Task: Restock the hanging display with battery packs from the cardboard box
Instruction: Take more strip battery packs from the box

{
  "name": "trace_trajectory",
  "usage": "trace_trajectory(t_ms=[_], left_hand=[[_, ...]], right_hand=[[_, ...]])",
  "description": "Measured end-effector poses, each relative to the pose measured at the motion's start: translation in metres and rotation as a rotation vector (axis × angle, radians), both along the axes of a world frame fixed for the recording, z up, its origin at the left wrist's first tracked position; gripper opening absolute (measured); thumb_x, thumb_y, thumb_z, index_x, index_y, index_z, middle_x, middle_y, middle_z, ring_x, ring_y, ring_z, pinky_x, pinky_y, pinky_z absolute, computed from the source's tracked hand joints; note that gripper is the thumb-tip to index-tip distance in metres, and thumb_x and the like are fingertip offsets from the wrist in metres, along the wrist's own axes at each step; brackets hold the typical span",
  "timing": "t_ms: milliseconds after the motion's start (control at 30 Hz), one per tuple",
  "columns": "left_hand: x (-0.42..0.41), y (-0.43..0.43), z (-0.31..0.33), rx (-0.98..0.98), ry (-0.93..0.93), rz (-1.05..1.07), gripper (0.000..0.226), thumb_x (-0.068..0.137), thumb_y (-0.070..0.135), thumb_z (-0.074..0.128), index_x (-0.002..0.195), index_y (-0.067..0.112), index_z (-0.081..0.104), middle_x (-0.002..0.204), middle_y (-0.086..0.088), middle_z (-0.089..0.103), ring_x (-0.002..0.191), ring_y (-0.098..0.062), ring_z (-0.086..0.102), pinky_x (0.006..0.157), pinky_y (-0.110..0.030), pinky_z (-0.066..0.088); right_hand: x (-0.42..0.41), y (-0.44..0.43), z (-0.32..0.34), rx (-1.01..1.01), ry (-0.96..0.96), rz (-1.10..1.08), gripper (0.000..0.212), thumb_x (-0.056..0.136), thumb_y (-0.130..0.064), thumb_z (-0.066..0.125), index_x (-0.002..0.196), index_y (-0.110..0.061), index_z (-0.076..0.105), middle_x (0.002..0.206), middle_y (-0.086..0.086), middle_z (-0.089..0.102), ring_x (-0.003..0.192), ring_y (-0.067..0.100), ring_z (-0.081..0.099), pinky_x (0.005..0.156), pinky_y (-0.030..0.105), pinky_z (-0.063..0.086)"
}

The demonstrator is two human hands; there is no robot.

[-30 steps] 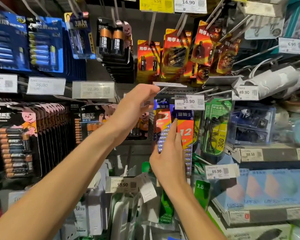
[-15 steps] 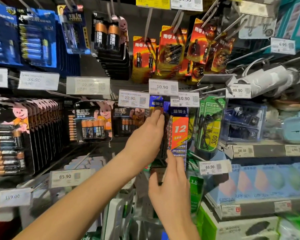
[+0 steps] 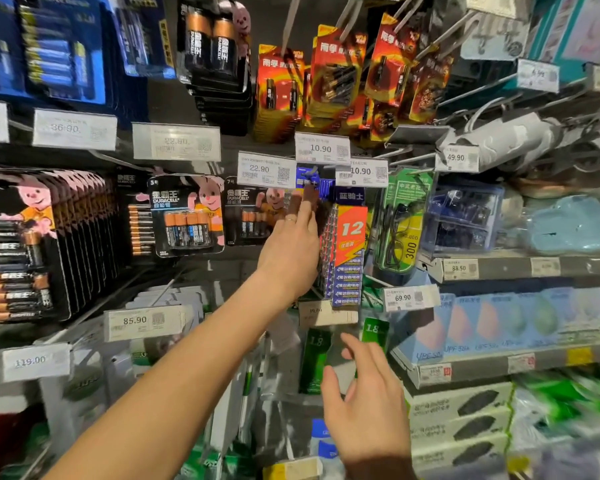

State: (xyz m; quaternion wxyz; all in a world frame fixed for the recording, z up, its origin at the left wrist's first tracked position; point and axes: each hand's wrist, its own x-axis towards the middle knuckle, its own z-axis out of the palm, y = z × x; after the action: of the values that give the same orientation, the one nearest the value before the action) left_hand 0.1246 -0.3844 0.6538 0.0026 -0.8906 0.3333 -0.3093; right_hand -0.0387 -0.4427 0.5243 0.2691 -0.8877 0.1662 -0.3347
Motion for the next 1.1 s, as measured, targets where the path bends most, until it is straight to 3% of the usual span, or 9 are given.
trace_trajectory(t_ms=[100,167,300,367,467,533,633,833,1100], left_hand=[[-0.013,0.019,-0.017,-0.095,0.096,-0.144,0.092,0.087,0.016,0.069,0.159,0.0,0.014,0.169,-0.019,0.0,0.155,-0.035,0.013,0.125,-0.041,0.023],[-0.03,0.038,-0.04,-0.198,0.133,-0.257,0.081,0.087,0.009,0.063,0.157,0.003,0.023,0.17,-0.013,0.0,0.157,-0.027,0.003,0.125,-0.037,0.022],[-0.075,0.096,-0.115,-0.371,0.203,-0.315,0.056,0.091,0.009,0.057,0.146,0.006,0.045,0.167,-0.008,0.023,0.154,-0.024,0.024,0.118,-0.034,0.031],[-0.102,0.137,-0.167,-0.437,0.28,-0.248,0.047,0.095,0.012,0.057,0.142,0.008,0.049,0.162,-0.006,0.032,0.146,-0.024,0.037,0.116,-0.031,0.033],[-0.146,0.2,-0.247,-0.44,0.432,-0.091,0.045,0.097,0.016,0.058,0.141,0.011,0.05,0.161,-0.002,0.034,0.146,-0.02,0.037,0.117,-0.03,0.032],[-0.17,0.237,-0.291,-0.403,0.534,0.031,0.051,0.095,0.02,0.058,0.145,0.013,0.048,0.164,0.0,0.029,0.151,-0.02,0.031,0.119,-0.038,0.036],[-0.209,0.281,-0.336,-0.35,0.653,0.202,0.056,0.09,0.02,0.061,0.144,0.014,0.047,0.166,-0.002,0.024,0.152,-0.022,0.031,0.119,-0.034,0.035],[-0.292,0.336,-0.372,-0.32,0.781,0.542,0.063,0.089,0.022,0.067,0.148,0.014,0.047,0.166,-0.001,0.023,0.154,-0.018,0.023,0.119,-0.029,0.031],[-0.367,0.383,-0.402,-0.331,0.876,0.653,0.052,0.093,0.025,0.066,0.142,0.019,0.049,0.166,0.003,0.021,0.156,-0.018,0.017,0.118,-0.028,0.033]], right_hand=[[-0.006,0.003,-0.005,-0.003,0.036,-0.036,0.045,0.095,-0.043,0.055,0.138,-0.04,0.046,0.118,-0.021,0.048,0.086,0.002,0.051,0.076,0.026,0.041],[-0.01,0.01,-0.016,-0.014,0.006,-0.052,0.044,0.092,-0.045,0.053,0.135,-0.034,0.053,0.115,-0.017,0.053,0.082,0.007,0.056,0.072,0.027,0.04],[-0.023,0.034,-0.049,-0.046,-0.027,-0.036,0.053,0.082,-0.044,0.048,0.128,-0.023,0.063,0.113,-0.003,0.062,0.086,0.021,0.065,0.07,0.032,0.049],[-0.031,0.046,-0.069,-0.174,-0.094,0.028,0.045,0.082,-0.029,0.058,0.124,-0.014,0.065,0.112,0.004,0.063,0.093,0.027,0.063,0.077,0.036,0.053],[-0.035,0.067,-0.113,-0.3,-0.077,0.184,0.041,0.08,-0.02,0.065,0.118,-0.006,0.063,0.108,0.014,0.063,0.099,0.036,0.059,0.087,0.043,0.048],[-0.032,0.091,-0.15,-0.266,0.061,0.345,0.048,0.08,-0.026,0.063,0.123,-0.003,0.061,0.117,0.019,0.062,0.108,0.039,0.058,0.098,0.045,0.044],[-0.029,0.14,-0.194,-0.128,0.418,0.574,0.065,0.088,-0.034,0.063,0.145,-0.005,0.049,0.148,0.021,0.045,0.137,0.04,0.041,0.114,0.047,0.035],[-0.065,0.22,-0.241,-0.022,0.599,0.828,0.065,0.096,-0.038,0.057,0.154,-0.018,0.032,0.154,0.0,0.031,0.145,0.021,0.025,0.12,0.037,0.029],[-0.141,0.266,-0.284,0.106,0.753,0.926,0.065,0.095,-0.033,0.057,0.152,-0.016,0.031,0.151,0.0,0.03,0.142,0.023,0.03,0.119,0.034,0.029]])
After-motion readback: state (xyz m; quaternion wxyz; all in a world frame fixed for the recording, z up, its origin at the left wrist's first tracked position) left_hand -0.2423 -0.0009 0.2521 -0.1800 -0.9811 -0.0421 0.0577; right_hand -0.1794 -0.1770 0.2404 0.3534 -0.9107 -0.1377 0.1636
